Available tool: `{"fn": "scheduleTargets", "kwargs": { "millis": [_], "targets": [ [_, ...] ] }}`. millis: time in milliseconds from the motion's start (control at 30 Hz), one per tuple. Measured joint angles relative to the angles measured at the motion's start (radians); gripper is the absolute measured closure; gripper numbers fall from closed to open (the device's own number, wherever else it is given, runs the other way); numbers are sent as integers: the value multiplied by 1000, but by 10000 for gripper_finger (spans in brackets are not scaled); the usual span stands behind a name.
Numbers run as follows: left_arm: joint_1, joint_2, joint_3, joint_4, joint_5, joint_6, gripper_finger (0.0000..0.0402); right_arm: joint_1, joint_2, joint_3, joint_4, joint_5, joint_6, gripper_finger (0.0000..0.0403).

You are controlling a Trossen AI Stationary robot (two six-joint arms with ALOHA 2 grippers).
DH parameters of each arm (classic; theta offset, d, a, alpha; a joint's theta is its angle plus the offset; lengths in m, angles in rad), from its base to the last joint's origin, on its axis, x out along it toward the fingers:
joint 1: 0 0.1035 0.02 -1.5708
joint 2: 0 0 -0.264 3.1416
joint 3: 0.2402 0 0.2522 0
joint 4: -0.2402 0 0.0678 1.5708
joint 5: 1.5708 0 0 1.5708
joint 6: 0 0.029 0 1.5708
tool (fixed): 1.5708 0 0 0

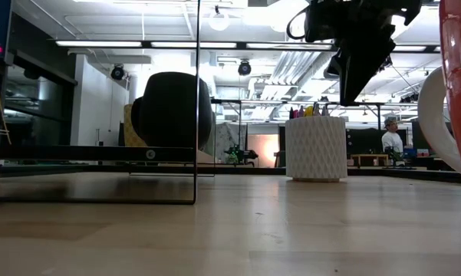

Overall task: Place coffee mugs
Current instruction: Put the red mug on the shelf

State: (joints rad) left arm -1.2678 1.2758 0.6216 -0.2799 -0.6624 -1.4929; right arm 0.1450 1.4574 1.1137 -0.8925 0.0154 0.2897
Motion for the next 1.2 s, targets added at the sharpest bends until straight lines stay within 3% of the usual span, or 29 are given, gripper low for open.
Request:
{"fn": "scheduleTargets", "kwargs": {
  "millis": [267, 467, 667, 867, 1067, 1200],
  "targets": [
    [29, 0, 0, -39, 1, -19, 333, 0, 0, 0, 0, -1, 20, 331],
    [37, 0, 0, -168, 90, -80, 296, 0, 0, 0, 0, -1, 17, 331],
    [36, 0, 0, -173, 113, -108, 262, 0, 0, 0, 0, -1, 12, 331],
    [36, 0, 0, -206, 80, -49, 230, 0, 0, 0, 8, -1, 5, 331],
    [38, 0, 0, -258, -104, 12, 212, 0, 0, 0, 22, -2, -2, 331],
    [51, 0, 0, -250, -92, 17, 211, 0, 0, 0, 23, -13, -2, 331]
  ]
}}
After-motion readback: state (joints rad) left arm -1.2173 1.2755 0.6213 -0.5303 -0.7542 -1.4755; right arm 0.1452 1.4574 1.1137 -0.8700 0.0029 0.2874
